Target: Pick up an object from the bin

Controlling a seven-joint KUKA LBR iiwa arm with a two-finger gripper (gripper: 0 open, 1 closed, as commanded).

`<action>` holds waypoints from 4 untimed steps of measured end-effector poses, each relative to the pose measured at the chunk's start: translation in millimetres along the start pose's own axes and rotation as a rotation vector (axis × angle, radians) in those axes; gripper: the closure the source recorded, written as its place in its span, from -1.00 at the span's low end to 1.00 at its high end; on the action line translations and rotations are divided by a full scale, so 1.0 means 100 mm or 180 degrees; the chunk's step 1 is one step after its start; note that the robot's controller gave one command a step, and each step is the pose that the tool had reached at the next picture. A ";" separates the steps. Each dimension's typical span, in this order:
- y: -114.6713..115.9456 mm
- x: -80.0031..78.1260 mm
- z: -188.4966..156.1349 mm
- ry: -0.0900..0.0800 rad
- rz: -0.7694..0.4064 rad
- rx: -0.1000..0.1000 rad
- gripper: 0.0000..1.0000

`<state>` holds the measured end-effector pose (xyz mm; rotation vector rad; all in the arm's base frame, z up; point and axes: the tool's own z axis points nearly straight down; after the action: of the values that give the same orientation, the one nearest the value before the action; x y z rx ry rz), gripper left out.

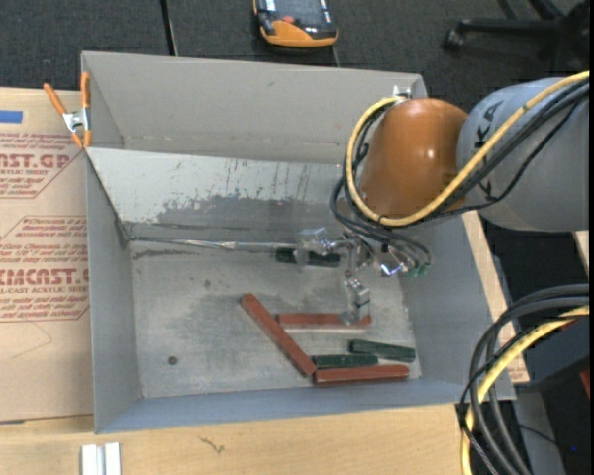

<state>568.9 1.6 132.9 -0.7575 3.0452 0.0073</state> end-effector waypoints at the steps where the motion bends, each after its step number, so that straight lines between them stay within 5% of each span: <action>1: -0.03 0.25 0.19 0.0008 0.0068 0.0014 -1.00; 3: 0.22 -0.01 0.50 0.0013 -0.0963 0.0001 -1.00; 4: 0.02 -0.05 0.59 0.0004 -0.0131 0.0008 -1.00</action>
Offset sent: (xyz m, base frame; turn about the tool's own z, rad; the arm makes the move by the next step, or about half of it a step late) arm 0.0032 0.0319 -0.0629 -0.3141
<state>572.3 6.3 74.3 -0.8200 3.0296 0.0028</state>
